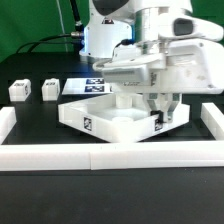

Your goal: Assemble square table

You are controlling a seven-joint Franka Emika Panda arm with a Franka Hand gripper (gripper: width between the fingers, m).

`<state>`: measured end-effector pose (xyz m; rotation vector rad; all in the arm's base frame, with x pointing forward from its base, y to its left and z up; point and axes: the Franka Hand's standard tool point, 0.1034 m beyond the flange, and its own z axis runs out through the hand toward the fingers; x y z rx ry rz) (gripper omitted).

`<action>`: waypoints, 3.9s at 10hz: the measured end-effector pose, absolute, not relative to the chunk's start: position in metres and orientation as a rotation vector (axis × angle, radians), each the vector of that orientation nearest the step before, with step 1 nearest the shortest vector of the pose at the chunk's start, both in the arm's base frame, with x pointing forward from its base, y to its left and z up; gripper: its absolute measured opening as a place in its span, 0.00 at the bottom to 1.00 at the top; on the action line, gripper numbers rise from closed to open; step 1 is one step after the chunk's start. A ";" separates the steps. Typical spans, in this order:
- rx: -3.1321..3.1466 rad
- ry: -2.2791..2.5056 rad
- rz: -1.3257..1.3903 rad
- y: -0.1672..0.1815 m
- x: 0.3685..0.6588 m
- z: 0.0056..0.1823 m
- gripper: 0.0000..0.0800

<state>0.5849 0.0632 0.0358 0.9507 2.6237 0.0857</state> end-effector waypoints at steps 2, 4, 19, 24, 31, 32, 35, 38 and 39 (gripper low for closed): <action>0.803 2.690 0.038 0.057 0.579 0.032 0.10; 0.710 2.720 0.010 0.055 0.576 0.030 0.10; -0.061 2.930 -0.271 0.108 0.574 0.024 0.08; -0.014 2.957 -0.356 0.117 0.578 0.023 0.08; 0.005 2.990 -0.444 0.118 0.576 0.023 0.08; 0.009 2.990 -0.443 0.117 0.576 0.023 0.08; 0.024 2.993 -0.463 0.110 0.576 0.022 0.34; 0.051 2.989 -0.488 0.098 0.579 0.025 0.73; 0.053 2.989 -0.488 0.097 0.579 0.025 0.80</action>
Offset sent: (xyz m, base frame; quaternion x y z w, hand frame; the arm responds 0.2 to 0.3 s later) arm 0.0000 0.0000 0.0000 0.0000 0.0000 -0.1296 0.9916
